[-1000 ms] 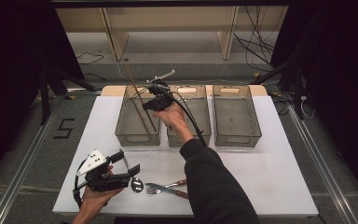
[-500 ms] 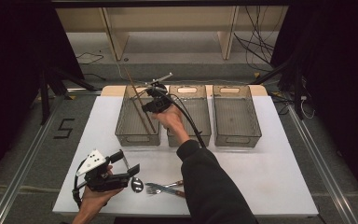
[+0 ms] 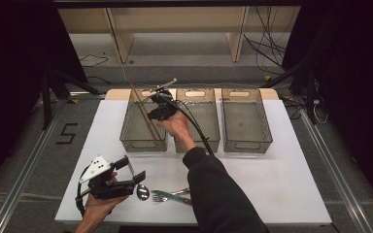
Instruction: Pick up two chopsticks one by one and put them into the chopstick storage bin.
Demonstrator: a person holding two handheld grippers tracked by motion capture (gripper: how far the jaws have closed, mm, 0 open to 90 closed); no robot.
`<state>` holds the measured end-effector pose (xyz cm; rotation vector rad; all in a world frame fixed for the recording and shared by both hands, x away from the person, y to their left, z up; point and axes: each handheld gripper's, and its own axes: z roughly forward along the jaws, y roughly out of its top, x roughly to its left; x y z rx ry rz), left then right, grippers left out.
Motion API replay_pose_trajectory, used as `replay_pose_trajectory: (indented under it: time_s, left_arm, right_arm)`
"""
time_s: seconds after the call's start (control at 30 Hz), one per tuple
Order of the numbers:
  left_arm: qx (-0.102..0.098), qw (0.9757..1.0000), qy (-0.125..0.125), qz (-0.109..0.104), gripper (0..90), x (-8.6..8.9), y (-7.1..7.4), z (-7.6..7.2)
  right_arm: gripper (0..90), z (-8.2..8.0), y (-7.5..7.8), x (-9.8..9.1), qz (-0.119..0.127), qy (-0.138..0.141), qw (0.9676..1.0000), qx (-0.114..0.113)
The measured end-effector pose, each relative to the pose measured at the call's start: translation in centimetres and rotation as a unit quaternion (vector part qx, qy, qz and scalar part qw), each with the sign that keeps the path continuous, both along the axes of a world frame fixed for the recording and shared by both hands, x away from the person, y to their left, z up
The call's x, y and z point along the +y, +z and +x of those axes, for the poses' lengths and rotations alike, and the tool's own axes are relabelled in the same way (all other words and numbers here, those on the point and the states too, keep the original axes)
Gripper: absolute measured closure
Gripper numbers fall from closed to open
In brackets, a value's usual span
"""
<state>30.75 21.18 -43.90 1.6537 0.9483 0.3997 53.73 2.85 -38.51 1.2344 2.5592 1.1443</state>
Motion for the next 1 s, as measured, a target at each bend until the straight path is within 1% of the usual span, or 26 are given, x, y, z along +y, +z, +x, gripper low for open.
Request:
replay_pose_trajectory:
  time_s: [0.07,0.23,0.3,0.4,0.53,0.67,0.8,1.0]
  left_arm:
    - [0.000,1.0000,0.000,0.000,14.9,0.0,0.0,0.0]
    - [0.000,1.0000,0.000,0.000,14.9,0.0,0.0,0.0]
    - [0.000,1.0000,0.000,0.000,14.9,0.0,0.0,0.0]
    - [0.001,1.0000,0.000,0.001,14.9,0.0,0.0,0.0]
    - [0.001,1.0000,0.000,0.002,14.9,0.0,0.0,0.0]
    - [0.001,1.0000,0.001,0.003,14.9,0.0,0.0,0.0]
    - [0.001,1.0000,0.002,0.003,14.9,0.0,-0.1,0.1]
    - [0.003,1.0000,0.002,0.005,14.9,-0.1,-0.1,0.1]
  right_arm:
    - [70.3,0.0,-0.1,0.0,-0.001,-0.005,1.0000,0.005]
    - [57.2,0.1,0.1,-0.3,0.007,-0.009,0.9998,0.017]
    - [54.0,0.0,0.3,-0.5,0.010,-0.006,0.9998,0.013]
    - [46.9,-0.3,0.8,-0.8,0.012,-0.004,0.9999,0.011]
    - [40.1,-0.9,1.6,-1.6,0.020,0.004,0.9998,0.001]
    - [34.7,-1.9,2.4,-2.8,0.025,0.014,0.9995,-0.014]
    - [31.9,-3.2,3.0,-4.2,0.036,0.025,0.9986,-0.031]
    - [30.7,-5.4,3.5,-7.0,0.052,0.030,0.9969,-0.051]
